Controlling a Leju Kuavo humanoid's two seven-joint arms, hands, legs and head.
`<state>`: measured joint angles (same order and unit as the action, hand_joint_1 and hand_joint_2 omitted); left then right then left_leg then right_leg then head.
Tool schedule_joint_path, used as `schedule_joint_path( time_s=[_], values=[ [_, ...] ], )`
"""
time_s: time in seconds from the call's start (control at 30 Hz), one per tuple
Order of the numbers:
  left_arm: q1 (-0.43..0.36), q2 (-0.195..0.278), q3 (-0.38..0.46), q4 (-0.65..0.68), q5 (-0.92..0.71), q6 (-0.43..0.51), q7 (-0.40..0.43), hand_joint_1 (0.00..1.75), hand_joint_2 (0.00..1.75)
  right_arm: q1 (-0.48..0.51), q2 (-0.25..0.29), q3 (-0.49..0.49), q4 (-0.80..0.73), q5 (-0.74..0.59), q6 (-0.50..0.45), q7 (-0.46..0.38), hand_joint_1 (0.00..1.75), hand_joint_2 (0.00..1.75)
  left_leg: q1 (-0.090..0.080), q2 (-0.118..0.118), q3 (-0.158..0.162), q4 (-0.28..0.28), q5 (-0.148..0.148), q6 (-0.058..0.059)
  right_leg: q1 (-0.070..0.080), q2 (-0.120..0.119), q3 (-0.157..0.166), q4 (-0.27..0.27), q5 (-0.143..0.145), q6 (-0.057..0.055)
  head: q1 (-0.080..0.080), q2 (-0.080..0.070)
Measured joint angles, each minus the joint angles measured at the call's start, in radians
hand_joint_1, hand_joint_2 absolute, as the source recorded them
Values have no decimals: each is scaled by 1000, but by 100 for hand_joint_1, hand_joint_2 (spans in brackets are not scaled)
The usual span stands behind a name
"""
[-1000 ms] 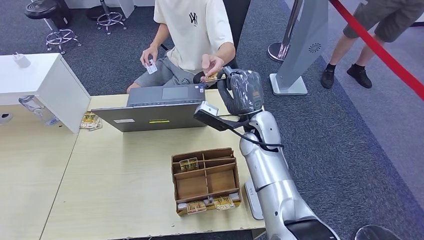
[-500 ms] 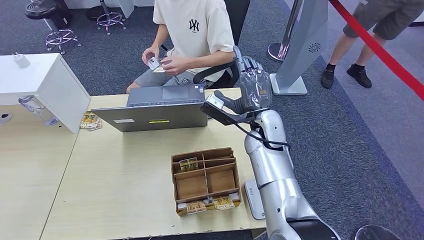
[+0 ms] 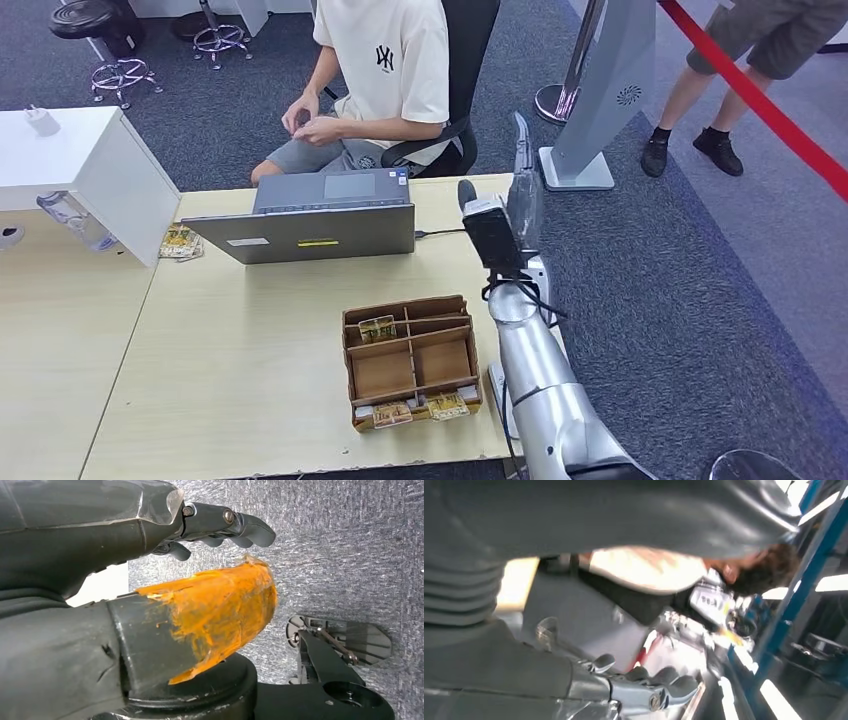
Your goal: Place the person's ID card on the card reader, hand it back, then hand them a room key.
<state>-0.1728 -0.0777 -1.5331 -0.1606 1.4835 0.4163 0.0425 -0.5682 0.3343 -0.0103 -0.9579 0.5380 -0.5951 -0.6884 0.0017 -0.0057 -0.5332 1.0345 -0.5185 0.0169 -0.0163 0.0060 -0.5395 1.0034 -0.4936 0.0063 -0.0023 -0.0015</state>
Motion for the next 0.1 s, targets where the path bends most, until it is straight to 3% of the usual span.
schedule_joint_path(
  time_s=[0.1],
  values=[
    [7,1,0,0,8,4,-12,0,0,40,-20,85,-40,-163,98,7,0,0,0,0,0,0,0,0,0,0,0,0,0,0,0,0]
  ],
)
